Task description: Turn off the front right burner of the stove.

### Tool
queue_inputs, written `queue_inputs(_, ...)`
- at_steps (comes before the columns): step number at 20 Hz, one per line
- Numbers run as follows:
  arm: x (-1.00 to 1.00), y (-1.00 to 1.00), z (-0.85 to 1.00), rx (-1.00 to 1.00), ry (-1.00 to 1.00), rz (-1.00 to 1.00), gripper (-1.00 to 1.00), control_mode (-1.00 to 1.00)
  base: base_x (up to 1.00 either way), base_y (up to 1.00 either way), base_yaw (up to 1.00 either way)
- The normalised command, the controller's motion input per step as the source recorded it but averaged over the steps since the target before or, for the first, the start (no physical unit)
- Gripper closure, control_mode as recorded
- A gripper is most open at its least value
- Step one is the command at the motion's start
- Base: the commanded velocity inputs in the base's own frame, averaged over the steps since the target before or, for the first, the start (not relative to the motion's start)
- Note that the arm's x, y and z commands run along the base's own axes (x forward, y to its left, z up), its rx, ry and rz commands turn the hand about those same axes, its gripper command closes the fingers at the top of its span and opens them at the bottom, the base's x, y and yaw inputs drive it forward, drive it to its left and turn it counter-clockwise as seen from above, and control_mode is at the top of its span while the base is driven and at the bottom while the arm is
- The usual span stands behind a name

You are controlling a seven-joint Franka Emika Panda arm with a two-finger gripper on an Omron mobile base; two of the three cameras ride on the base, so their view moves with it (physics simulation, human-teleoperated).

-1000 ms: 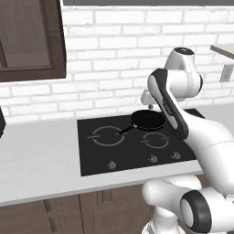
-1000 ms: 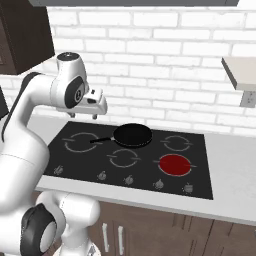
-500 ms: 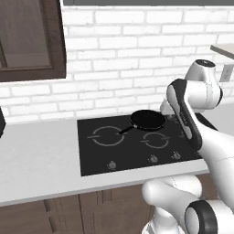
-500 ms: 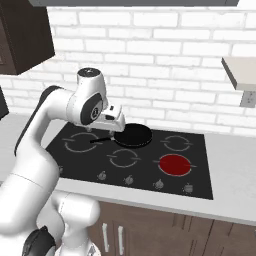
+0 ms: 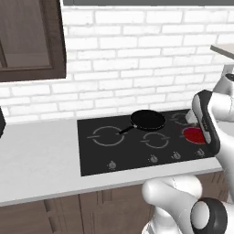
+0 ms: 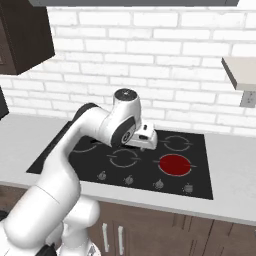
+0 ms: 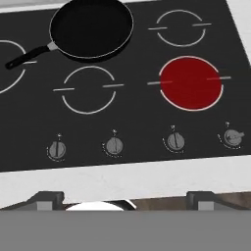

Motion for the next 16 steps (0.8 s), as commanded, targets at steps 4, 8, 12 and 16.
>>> queue_inputs(4,0.24,-0.98,-0.2,0.0,0.0,0.05,-1.0,-1.0,0.0,0.0,0.0)
queue_inputs(8,0.2,-0.98,-0.28,0.0,-0.02,0.08,-1.0,-1.0,0.0,0.0,0.0)
queue_inputs(12,0.25,-1.0,-0.27,0.01,0.01,0.09,-1.0,-1.0,0.0,0.0,0.0)
queue_inputs(16,0.25,-0.71,-0.4,-0.06,0.01,0.22,-1.0,-1.0,0.0,0.0,0.0)
